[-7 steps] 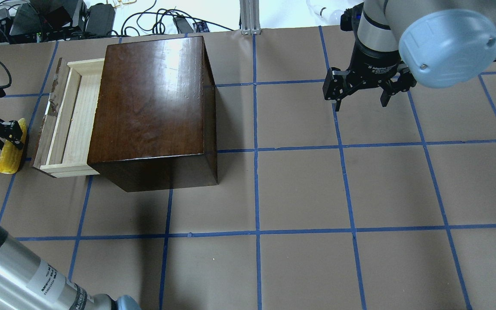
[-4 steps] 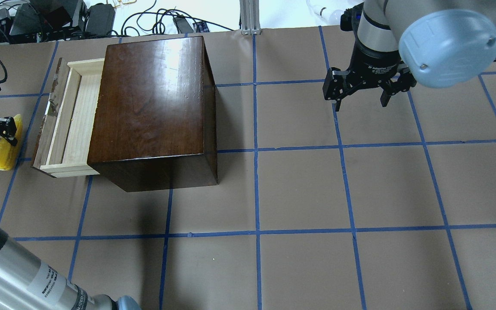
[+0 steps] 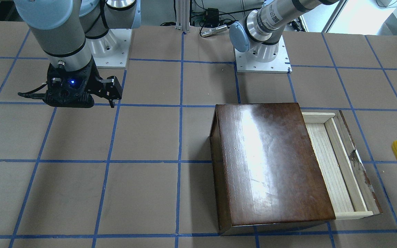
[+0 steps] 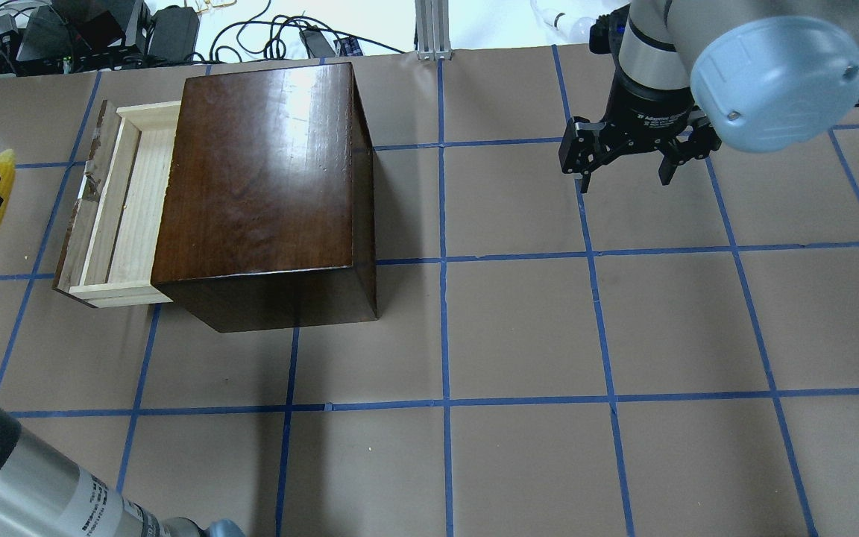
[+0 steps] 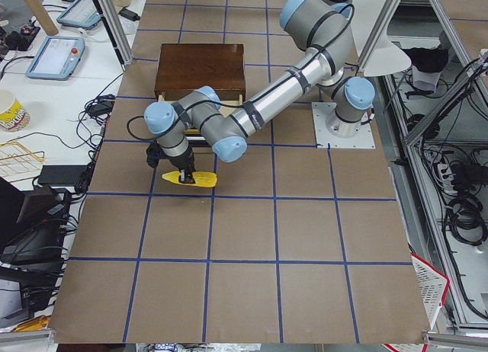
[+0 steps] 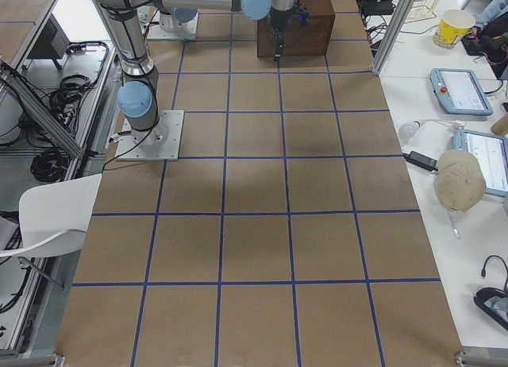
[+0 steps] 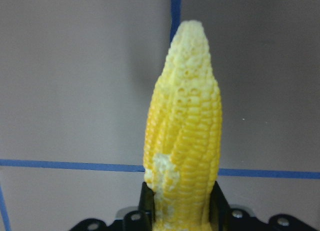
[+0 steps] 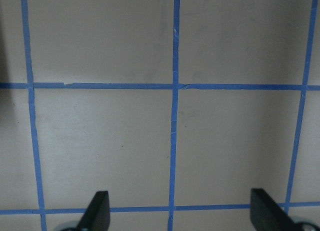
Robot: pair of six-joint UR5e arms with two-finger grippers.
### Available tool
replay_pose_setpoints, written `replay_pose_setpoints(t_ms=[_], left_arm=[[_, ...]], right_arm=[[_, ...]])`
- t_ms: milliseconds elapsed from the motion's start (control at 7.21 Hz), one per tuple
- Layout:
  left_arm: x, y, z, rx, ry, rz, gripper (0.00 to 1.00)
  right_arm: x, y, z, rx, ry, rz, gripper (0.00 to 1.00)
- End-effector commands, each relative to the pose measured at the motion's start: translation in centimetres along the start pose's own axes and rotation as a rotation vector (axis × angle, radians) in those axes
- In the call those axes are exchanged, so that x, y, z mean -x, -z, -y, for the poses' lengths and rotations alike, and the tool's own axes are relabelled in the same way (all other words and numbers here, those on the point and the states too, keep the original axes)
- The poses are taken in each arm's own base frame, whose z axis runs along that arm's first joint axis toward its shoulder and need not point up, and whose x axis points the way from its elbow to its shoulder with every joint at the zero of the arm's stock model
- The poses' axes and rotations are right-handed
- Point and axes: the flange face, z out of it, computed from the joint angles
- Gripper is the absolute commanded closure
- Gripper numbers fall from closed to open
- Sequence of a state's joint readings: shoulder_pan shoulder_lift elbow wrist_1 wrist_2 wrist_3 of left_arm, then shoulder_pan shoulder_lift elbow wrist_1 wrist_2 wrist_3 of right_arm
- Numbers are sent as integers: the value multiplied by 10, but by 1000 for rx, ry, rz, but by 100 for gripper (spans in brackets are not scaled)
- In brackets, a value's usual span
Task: Open drawer and put corn inside
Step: 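Lift the corn cob and carry it over the open drawer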
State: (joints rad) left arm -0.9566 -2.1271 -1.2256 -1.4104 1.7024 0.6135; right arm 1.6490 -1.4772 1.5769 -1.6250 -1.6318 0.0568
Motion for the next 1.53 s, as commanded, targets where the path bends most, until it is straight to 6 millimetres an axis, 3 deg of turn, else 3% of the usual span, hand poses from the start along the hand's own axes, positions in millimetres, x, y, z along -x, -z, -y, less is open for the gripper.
replay_pose_setpoints(t_ms=[0, 277, 416, 693, 971, 1248, 1387], left_arm=[[-45, 84, -6, -45, -55, -6, 100], [-94, 124, -15, -58, -84, -12, 100], [-130, 136, -13, -69, -99, -18, 100], [-176, 137, -5, -63, -48, -24, 100], [-205, 109, -2, -23, 61, -106, 100], [-212, 67, 1, 38, 119, -174, 100], [-214, 57, 5, 45, 121, -205, 100]], right_arm=[[0, 0, 0, 1, 0, 1, 0], [0, 0, 0, -1, 0, 1, 0], [0, 0, 0, 1, 0, 1, 0], [0, 0, 0, 1, 0, 3, 0], [0, 0, 0, 1, 0, 1, 0], [0, 0, 0, 1, 0, 1, 0], [0, 0, 0, 1, 0, 1, 0]])
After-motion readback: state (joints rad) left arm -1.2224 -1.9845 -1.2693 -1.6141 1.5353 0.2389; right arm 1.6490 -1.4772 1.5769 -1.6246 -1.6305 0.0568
